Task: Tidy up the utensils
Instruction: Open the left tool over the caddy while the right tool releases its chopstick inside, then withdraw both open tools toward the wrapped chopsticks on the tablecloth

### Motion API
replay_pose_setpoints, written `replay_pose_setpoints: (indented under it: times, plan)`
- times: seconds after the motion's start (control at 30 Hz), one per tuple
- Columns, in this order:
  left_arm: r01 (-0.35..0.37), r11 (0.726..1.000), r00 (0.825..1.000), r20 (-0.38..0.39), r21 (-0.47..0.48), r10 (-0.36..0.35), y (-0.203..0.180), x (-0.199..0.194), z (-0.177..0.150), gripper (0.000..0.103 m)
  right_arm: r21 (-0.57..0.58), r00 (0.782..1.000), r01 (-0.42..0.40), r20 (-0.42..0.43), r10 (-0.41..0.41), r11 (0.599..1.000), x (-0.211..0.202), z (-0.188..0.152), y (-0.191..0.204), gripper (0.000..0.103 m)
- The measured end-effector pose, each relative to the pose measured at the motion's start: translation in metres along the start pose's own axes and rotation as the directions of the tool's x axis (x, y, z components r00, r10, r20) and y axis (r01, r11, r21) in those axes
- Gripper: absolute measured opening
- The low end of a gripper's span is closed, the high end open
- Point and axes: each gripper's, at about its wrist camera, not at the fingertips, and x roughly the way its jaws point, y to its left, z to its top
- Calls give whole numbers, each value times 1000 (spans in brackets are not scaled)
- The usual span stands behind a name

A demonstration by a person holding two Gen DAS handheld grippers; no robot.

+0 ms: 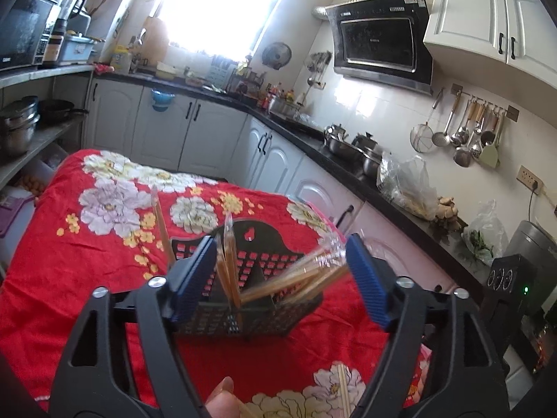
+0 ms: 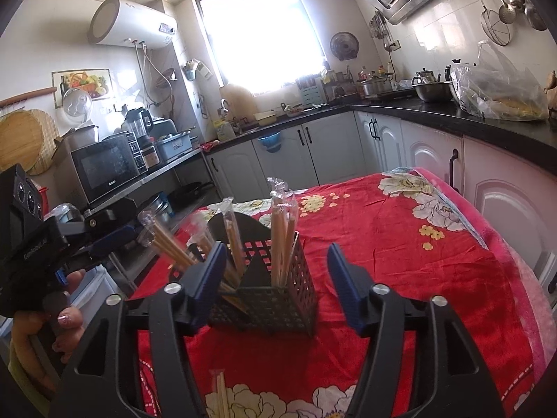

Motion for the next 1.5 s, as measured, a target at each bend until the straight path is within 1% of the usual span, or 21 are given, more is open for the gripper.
replay_pose_setpoints:
  times: [0.03, 0.17, 0.23, 0.3, 0.67, 1.03, 1.33, 1.5]
  plan:
    - [5, 1000, 1000, -8, -5, -5, 0, 0, -1, 76, -1, 1000, -1, -1, 1, 1000, -2, -1, 0, 62]
    - [13, 1000, 1000, -24, -19, -13, 2, -5, -10, 84, 0, 1000, 2, -6, -2, 1000, -9, -4, 0, 66]
    - [14, 1000, 999, -30, -15, -15, 2, -8, -13, 90, 4, 1000, 3, -9, -3, 1000, -12, -5, -1, 69]
    - [17, 1000, 999, -33, -10, -17, 3, -13, -16, 92, 4, 1000, 4, -10, -4, 1000, -15, -6, -2, 73]
    - [-11, 1000, 998, -69, 2, 12, 8, -29, -38, 92, -2, 1000, 0, -28, 0, 1000, -30, -19, 1, 79]
    - [-37, 999, 992, -119, -17, 35, 15, -27, -59, 92, -29, 997, -4, -72, 2, 1000, -38, -36, 7, 81]
    - [-46, 999, 984, -174, -26, 41, 20, -19, -76, 92, -32, 994, 13, -108, -17, 999, -42, -50, 4, 82]
    - [-57, 997, 975, -217, -44, 47, 26, -11, -88, 92, -16, 990, 33, -135, -35, 999, -41, -59, -5, 82]
